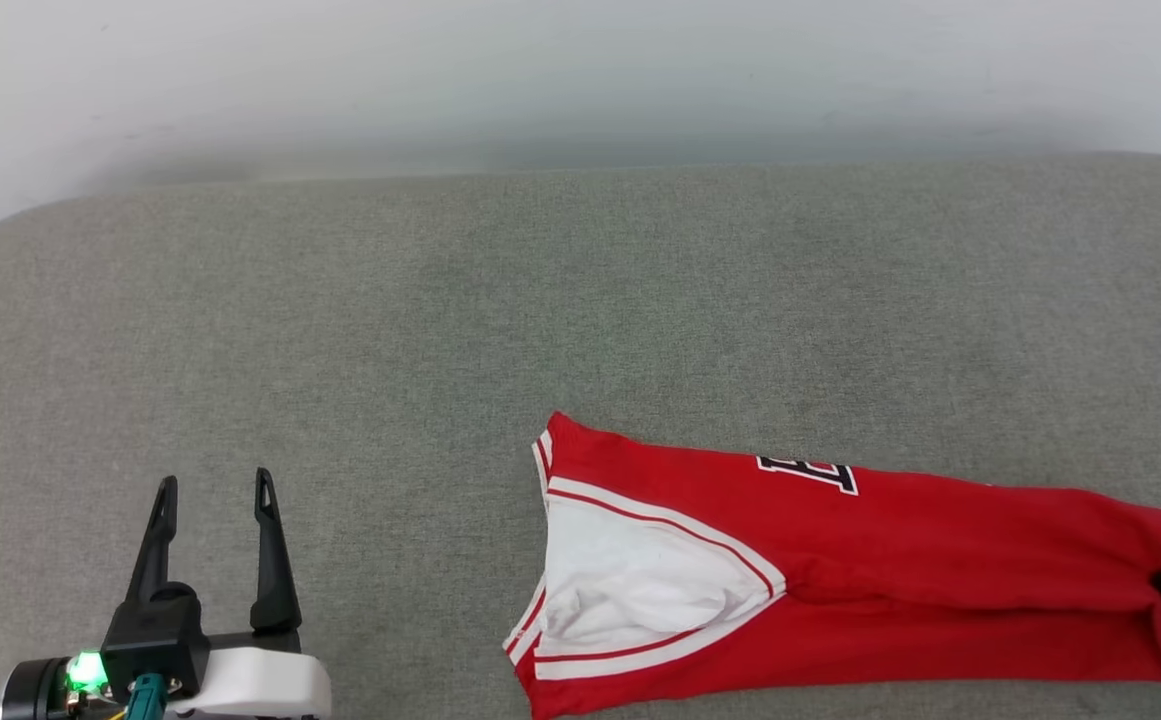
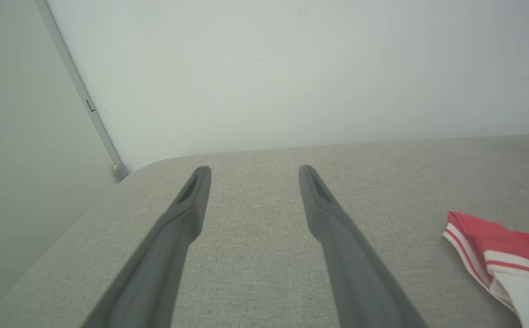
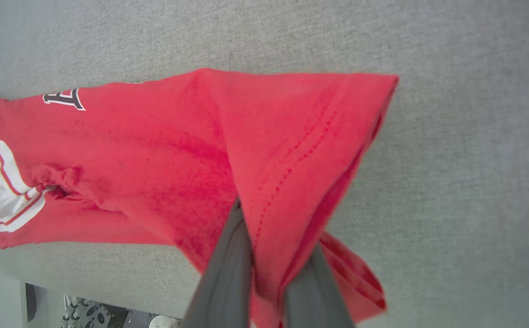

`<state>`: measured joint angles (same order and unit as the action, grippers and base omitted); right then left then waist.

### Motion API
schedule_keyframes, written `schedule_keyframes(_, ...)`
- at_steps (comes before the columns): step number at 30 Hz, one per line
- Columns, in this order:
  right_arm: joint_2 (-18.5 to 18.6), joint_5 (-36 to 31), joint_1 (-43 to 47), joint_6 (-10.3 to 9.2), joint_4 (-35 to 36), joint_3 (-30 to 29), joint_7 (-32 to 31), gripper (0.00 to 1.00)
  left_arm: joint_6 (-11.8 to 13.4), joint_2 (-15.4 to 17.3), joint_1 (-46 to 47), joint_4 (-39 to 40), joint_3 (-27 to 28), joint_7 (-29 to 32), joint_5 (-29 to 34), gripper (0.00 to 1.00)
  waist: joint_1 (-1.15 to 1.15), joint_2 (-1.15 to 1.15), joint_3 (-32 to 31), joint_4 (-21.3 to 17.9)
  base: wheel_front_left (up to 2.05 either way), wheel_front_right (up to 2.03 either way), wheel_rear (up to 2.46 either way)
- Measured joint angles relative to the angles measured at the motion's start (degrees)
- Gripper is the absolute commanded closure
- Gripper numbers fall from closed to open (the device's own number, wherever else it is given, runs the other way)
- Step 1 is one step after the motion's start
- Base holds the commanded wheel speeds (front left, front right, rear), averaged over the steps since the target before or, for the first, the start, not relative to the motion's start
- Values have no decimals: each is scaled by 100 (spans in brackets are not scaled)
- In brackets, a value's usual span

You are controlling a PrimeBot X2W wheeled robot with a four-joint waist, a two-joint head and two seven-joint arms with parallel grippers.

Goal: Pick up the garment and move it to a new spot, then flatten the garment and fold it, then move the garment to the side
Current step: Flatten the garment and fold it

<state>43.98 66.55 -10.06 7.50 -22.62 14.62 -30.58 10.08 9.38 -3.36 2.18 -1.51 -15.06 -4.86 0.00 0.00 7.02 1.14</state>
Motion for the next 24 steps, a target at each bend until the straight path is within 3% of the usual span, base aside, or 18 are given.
schedule_keyframes(6, 33, -75, 32, -1, 814, 48, -580, 100, -86, -108, -112, 3, 134, -1, 141, 0, 0, 0, -28, -42, 0, 0, 0)
schedule_keyframes(12, -357, -176, -43, -1, 1898, 168, -1110, 100, -156, -212, -123, 33, 134, 0, 256, 0, 0, 0, 16, -41, 0, 0, 0)
schedule_keyframes(18, -888, -850, -678, -1, 2826, 910, -1596, 100, -225, -265, -71, 67, 129, -1, 315, 0, 0, 0, 170, -12, 0, 0, 0)
schedule_keyframes(24, -1475, -1461, -1675, -1, 2788, 1824, -1780, 100, -288, -292, 106, 87, 105, -1, 338, 0, 0, 0, 409, 31, 0, 0, 0)
